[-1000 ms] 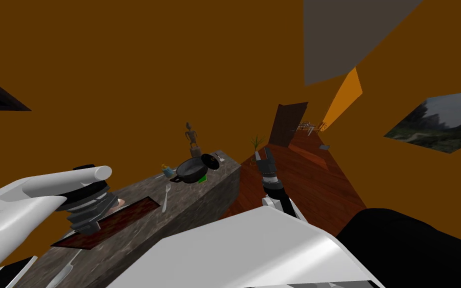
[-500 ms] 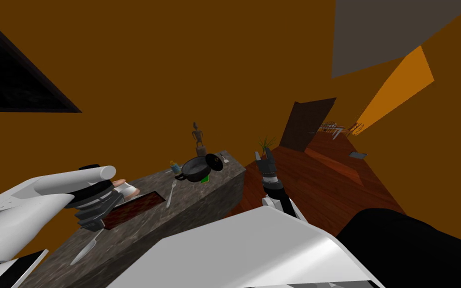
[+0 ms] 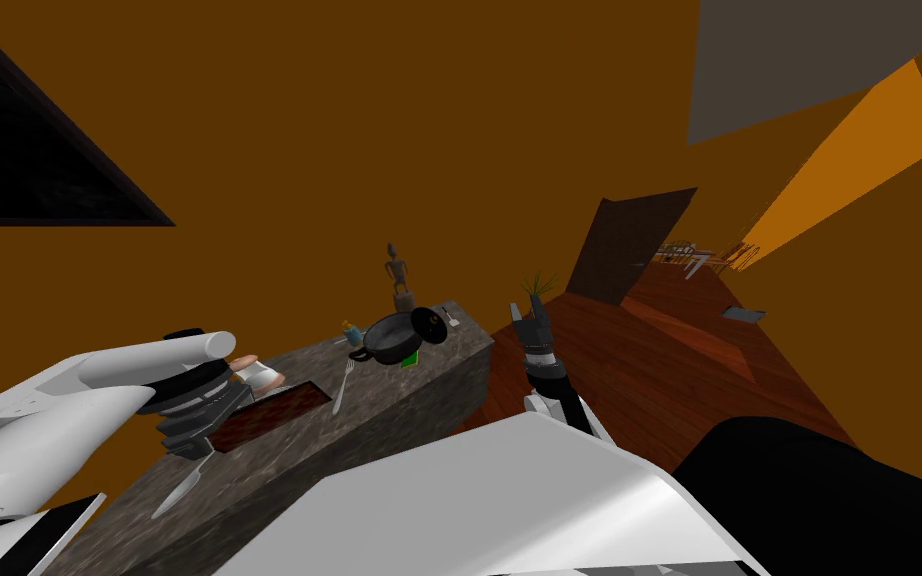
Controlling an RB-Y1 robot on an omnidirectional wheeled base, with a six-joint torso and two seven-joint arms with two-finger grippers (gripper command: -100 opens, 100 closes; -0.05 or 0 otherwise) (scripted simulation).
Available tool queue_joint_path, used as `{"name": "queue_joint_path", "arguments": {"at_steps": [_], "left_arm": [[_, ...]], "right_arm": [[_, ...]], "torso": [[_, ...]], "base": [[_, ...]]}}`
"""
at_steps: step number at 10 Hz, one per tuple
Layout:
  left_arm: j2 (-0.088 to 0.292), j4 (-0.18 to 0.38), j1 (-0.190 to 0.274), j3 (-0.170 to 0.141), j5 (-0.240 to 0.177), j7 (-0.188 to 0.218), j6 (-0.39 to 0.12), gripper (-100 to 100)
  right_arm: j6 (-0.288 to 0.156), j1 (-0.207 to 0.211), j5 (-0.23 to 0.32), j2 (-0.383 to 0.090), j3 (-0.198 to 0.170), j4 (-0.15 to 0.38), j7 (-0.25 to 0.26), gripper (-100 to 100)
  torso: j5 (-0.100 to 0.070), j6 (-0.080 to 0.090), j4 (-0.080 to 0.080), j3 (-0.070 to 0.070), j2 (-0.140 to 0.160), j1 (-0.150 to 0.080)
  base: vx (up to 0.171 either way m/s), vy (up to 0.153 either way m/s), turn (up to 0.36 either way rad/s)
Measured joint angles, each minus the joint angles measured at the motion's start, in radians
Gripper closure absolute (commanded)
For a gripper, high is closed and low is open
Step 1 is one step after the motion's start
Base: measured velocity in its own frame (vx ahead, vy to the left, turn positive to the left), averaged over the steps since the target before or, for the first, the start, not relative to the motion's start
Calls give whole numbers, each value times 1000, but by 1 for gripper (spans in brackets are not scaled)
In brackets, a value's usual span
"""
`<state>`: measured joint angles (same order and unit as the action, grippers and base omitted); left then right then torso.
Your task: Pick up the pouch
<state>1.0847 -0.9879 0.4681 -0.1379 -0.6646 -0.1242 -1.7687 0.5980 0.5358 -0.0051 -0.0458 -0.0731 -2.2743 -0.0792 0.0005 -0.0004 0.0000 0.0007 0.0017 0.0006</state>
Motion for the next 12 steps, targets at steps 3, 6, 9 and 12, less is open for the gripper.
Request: {"name": "queue_joint_path", "arguments": {"at_steps": [3,6,9,12], "left_arm": [[0,0,0,0,0,0,0,-100],[-8,5,-9,-1,4,-1,12,-100],[-29,19,-21,2,15,0,45,100],[-29,18,-19,2,14,0,45,100]], "right_arm": [[0,0,0,0,0,0,0,0],[0,0,0,0,0,0,0,0],[0,0,0,0,0,0,0,0],[0,0,0,0,0,0,0,0]], "torso": [[0,0,0,0,0,0],[0,0,0,0,0,1],[0,0,0,0,0,0],[1,-1,0,0,1,1]], "base": [[2,-3,8],[-4,9,-5],[-3,7,-3],[0,0,0]]}}
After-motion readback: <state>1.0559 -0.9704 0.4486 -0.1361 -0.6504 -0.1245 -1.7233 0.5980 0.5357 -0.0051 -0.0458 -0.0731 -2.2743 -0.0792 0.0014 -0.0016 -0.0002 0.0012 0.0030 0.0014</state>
